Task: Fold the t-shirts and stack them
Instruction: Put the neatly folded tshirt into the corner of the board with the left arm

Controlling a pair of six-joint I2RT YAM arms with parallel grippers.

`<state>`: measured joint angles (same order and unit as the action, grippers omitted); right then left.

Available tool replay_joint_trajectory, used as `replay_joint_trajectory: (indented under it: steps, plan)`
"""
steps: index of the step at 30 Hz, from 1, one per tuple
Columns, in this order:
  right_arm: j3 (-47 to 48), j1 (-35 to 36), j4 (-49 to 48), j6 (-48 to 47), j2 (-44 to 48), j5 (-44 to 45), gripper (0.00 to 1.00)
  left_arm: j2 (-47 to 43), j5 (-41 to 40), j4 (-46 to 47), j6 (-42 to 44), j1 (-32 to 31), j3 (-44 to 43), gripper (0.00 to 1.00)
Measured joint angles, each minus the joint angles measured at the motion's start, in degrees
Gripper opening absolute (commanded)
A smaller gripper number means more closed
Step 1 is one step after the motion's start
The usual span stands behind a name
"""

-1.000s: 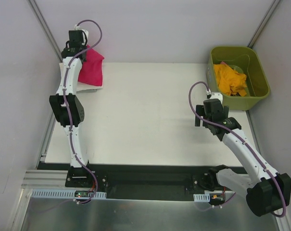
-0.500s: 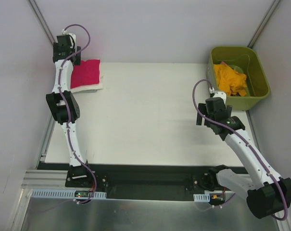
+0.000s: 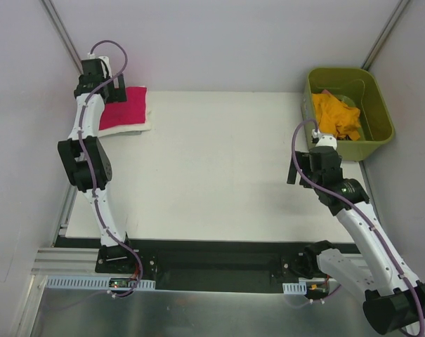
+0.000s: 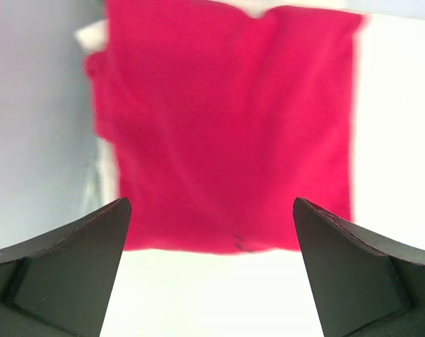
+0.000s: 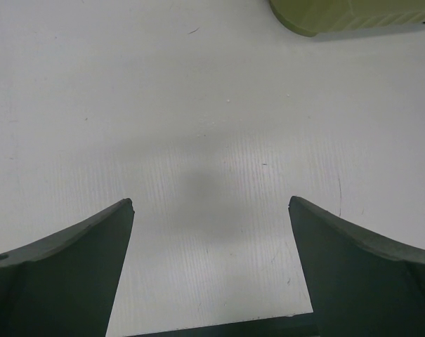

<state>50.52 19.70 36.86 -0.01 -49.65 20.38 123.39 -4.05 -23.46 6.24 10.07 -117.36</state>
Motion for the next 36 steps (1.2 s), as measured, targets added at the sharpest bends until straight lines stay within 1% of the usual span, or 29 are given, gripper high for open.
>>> replay_joint_trajectory:
  steps: [5, 9, 13, 15, 19, 20, 21, 23, 26, 28, 32, 36]
  plan:
    - [0.7, 0.0, 1.2, -0.3, -1.2, -2.5, 0.96, -6.2, 9.6, 0.1, -6.6, -0.7, 4.2, 0.99]
    - [1.3, 0.0, 1.3, -0.7, -2.3, -4.5, 0.96, -12.1, 11.3, 0.6, -9.2, -3.4, 8.0, 0.99]
    - [1.2, 0.0, 0.8, -0.6, -2.2, -5.4, 0.96, -20.9, 11.5, 2.3, -10.8, -10.0, 17.3, 0.99]
    - [1.0, 0.0, 0.3, -0.6, -2.0, -5.5, 0.96, -25.8, 11.4, 4.2, -11.8, -13.6, 24.3, 0.99]
    - [-1.0, 0.0, -1.7, 0.2, -0.5, -5.0, 0.96, -36.3, 10.1, 10.1, -14.8, -21.4, 41.7, 0.99]
    - [-1.5, 0.0, -2.0, 0.7, -0.2, -4.8, 0.96, -39.7, 9.4, 12.0, -16.1, -24.1, 47.9, 0.99]
    - [-2.0, 0.0, -2.3, 1.1, 0.1, -4.8, 0.96, -42.0, 9.1, 12.7, -16.7, -25.7, 51.6, 0.99]
    - [-2.9, 0.0, -2.9, 1.8, 0.2, -4.8, 0.96, -47.9, 5.7, 14.6, -19.1, -31.3, 60.4, 0.99]
    - [-4.3, 0.0, -3.9, 2.6, 0.2, -5.0, 0.96, -56.5, 0.7, 16.1, -22.3, -38.2, 69.1, 0.99]
    - [-5.8, 0.0, -5.2, 3.1, 0.5, -5.7, 0.96, -62.4, -1.1, 17.4, -24.4, -41.1, 73.6, 0.99]
    - [-11.0, 0.0, -8.8, 4.0, 3.4, -8.2, 0.96, -74.1, -4.4, 18.8, -29.5, -42.8, 81.9, 0.99]
    - [-15.5, 0.0, -11.7, 4.1, 7.7, -10.6, 0.96, -79.8, -7.0, 17.1, -31.4, -42.8, 85.5, 0.99]
